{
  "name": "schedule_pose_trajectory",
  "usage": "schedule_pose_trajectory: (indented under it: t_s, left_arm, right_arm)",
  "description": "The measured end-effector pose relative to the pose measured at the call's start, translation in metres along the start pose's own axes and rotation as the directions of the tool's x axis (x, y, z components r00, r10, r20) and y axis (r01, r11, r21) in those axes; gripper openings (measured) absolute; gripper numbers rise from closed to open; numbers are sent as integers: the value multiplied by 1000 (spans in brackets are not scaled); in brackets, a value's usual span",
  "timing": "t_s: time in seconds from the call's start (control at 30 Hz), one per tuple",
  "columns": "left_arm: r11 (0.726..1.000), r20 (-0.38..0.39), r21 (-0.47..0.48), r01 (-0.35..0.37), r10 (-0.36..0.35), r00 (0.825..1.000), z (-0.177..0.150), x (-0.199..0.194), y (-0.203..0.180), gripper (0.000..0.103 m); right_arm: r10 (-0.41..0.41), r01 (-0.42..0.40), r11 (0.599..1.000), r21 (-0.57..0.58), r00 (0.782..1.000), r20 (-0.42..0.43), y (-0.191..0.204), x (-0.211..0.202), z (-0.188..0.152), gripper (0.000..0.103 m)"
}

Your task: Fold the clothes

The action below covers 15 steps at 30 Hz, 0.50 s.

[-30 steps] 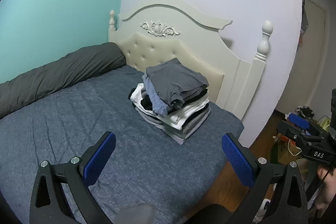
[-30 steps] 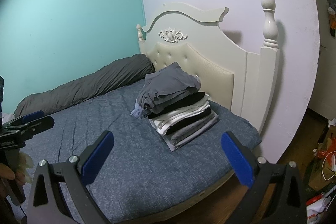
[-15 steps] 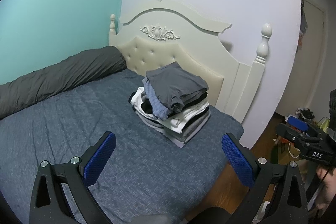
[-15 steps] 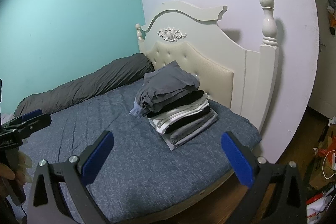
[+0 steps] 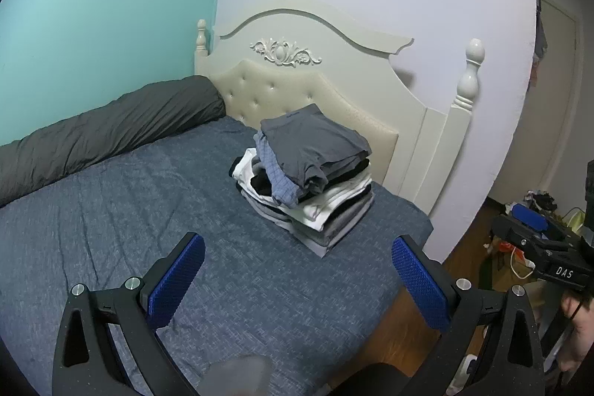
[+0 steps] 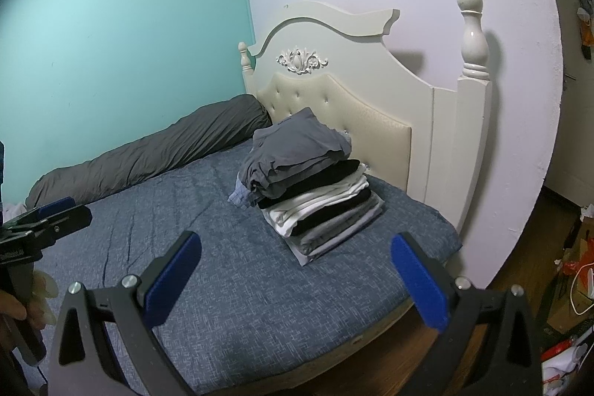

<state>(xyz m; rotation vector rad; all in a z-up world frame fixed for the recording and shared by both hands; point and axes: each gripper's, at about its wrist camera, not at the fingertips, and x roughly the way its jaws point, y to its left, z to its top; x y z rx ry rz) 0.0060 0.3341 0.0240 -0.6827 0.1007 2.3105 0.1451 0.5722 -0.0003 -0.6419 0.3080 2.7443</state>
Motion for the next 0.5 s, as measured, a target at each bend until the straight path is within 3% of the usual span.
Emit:
schedule_pose_trajectory:
  t_s: [0.5]
  left_arm:
    - [1000,21,1,3,-3,1000,-3,0,-1,102]
  right_arm:
    - [-2,2,1000,6,1000,-2,-1,2,-1,103]
